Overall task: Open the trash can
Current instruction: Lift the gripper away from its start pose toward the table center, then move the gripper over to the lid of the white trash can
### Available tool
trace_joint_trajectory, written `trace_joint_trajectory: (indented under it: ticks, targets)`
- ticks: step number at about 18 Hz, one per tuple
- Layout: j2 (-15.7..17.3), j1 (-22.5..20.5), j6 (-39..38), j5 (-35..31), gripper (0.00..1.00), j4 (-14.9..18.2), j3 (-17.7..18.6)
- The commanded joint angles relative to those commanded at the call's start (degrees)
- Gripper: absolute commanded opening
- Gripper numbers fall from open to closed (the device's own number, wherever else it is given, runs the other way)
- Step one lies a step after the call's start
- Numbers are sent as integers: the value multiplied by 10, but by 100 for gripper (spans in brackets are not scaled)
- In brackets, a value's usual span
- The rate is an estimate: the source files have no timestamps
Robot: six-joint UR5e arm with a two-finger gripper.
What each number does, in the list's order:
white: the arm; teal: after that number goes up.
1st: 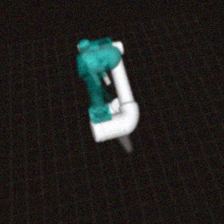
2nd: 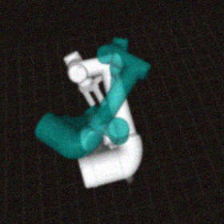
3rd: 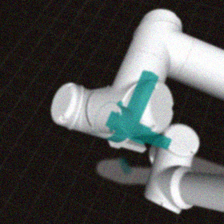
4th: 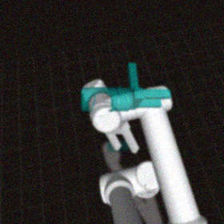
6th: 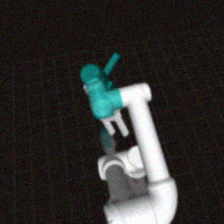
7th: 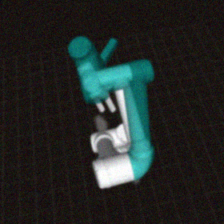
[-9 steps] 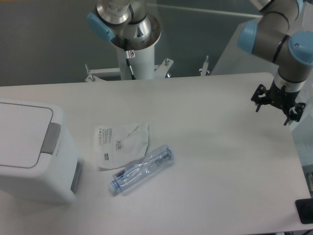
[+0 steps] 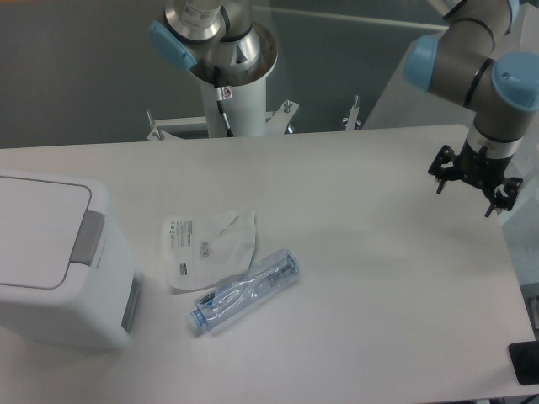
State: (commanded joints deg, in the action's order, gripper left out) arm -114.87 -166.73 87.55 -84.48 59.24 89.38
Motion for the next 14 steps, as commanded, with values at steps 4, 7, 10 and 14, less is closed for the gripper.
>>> trace_joint_trajectory:
  ticks: [4, 7, 10, 14]
  targets:
    - [18, 8, -74, 20, 100, -1, 27]
    - [46, 24, -112, 26, 100, -19, 76]
    - [58, 58, -146, 29, 100, -18, 93]
    - [65, 98, -297, 61, 100, -12, 63]
